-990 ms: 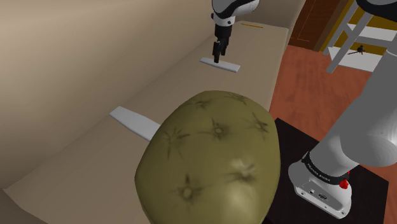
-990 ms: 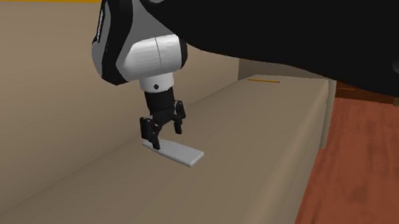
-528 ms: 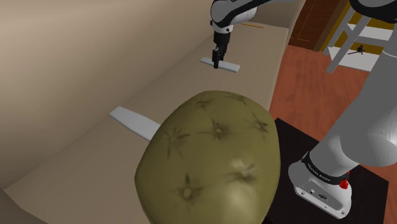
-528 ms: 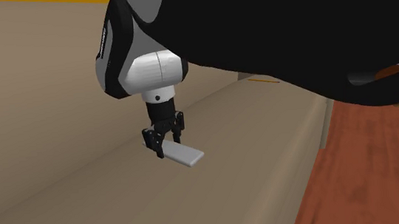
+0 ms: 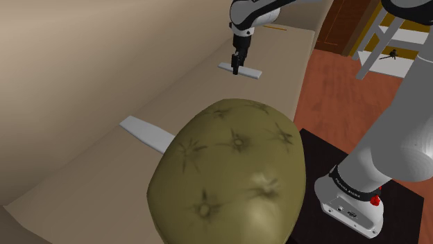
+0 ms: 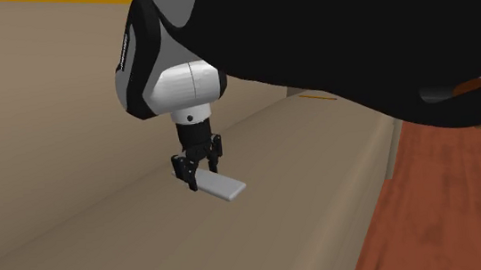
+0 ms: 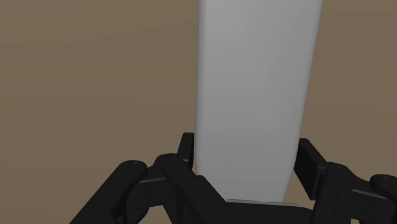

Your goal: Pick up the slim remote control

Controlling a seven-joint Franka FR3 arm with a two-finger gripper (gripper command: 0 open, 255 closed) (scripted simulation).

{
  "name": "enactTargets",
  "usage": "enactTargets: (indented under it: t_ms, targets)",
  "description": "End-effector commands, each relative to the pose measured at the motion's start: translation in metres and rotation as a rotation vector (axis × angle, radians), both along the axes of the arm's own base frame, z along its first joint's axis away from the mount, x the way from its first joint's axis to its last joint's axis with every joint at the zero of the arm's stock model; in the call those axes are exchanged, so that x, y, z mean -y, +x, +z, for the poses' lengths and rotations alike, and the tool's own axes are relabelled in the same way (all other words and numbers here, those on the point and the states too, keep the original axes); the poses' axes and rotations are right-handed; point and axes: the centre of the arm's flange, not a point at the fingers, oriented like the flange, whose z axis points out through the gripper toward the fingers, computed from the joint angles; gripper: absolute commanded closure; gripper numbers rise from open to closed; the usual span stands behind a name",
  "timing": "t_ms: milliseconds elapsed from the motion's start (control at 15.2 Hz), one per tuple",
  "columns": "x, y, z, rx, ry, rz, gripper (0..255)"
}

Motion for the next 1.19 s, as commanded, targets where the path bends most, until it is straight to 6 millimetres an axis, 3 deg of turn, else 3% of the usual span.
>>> enactTargets:
  t_ms: [0,990,1122]
  targets:
    - [0.000,0.000,-0.001,-0.002,0.000,0.000,255]
    - [0.000,0.000,0.079,-0.002,0.000,0.000,255]
    - [0.000,0.000,0.079,-0.002,0.000,0.000,255]
